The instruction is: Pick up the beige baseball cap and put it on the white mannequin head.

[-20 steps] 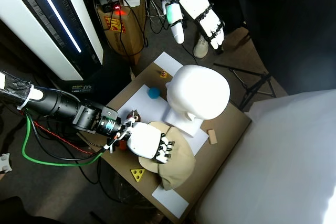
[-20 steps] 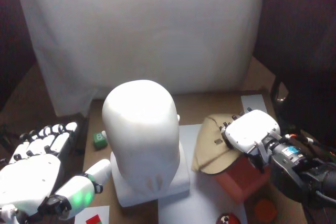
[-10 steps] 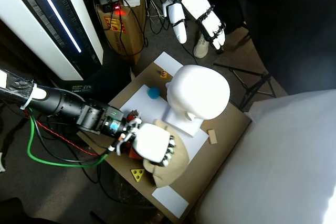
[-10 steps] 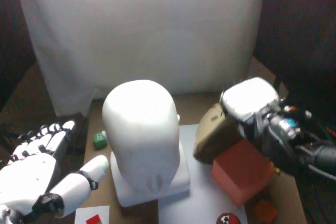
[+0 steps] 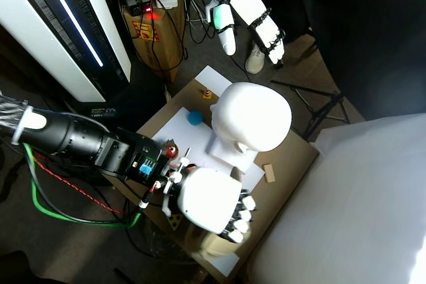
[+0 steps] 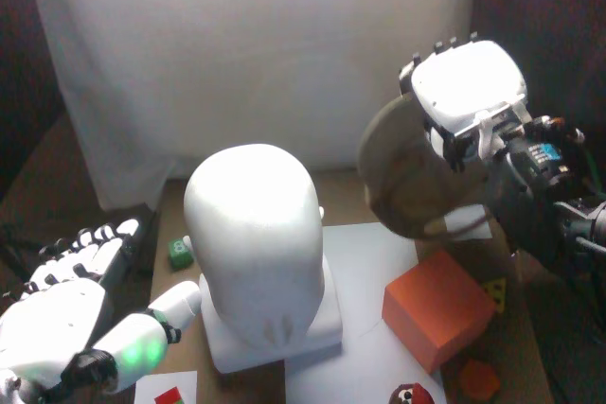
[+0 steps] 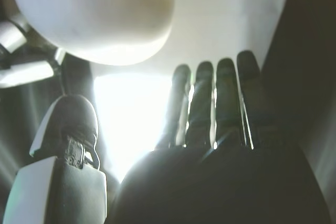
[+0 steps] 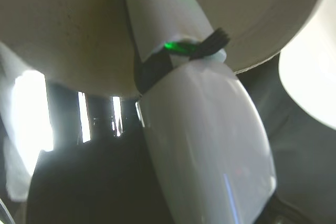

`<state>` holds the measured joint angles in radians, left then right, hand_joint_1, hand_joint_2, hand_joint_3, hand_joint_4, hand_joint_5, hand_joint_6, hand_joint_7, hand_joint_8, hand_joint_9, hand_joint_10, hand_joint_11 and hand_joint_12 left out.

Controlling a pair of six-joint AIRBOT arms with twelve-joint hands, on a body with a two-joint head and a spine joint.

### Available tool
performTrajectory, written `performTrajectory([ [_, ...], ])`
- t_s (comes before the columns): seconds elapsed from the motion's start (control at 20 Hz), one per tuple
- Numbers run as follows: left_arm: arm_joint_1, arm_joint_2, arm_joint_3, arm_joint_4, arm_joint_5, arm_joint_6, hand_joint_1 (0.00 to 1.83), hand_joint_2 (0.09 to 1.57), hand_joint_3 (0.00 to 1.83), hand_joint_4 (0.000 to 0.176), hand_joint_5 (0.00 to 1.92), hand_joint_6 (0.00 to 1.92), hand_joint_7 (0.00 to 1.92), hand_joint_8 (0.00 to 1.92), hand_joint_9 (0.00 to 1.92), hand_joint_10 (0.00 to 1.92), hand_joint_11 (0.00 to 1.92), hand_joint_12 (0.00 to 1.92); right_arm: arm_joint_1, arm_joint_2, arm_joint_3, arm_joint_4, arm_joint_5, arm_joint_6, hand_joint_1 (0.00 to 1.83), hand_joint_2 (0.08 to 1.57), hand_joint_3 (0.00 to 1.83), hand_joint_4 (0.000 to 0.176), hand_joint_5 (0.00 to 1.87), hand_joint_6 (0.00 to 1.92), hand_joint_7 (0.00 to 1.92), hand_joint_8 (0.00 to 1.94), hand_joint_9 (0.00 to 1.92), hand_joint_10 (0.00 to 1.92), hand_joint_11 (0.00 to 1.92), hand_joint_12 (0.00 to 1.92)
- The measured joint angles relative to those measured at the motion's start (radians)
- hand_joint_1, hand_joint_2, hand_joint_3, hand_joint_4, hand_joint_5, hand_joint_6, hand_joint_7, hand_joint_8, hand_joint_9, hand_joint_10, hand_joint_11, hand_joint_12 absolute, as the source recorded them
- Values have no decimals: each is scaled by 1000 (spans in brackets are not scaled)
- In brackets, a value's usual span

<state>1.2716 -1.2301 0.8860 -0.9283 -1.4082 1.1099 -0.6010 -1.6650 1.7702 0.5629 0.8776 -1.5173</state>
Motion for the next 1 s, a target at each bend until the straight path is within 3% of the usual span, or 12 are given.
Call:
performTrajectory([
  [0.25,16,1,-3,-30,-27,-16,0,1197,2,16,79,3,63,0,47,1,0,392,56,9,-55,-51,90,-28,1383,1102,0,0,918,904,1033,855,974,1260,935,1351],
  [0.5,30,1,-13,-40,-20,-32,0,1185,0,12,94,7,71,4,46,0,0,381,153,-12,-56,-82,151,-29,1379,1121,1,0,847,957,1006,909,958,1300,958,1340],
  [0.85,43,5,-18,-47,-21,-35,0,1184,0,10,97,5,86,7,56,3,0,372,216,-83,-62,-189,138,-42,1383,1105,0,0,917,902,1018,873,978,1265,940,1344],
  [1.0,51,7,-27,-51,-23,-35,0,1184,0,11,73,0,71,0,50,1,0,370,223,-86,-119,-198,134,-48,1383,1104,0,0,919,903,1019,870,979,1262,944,1344],
])
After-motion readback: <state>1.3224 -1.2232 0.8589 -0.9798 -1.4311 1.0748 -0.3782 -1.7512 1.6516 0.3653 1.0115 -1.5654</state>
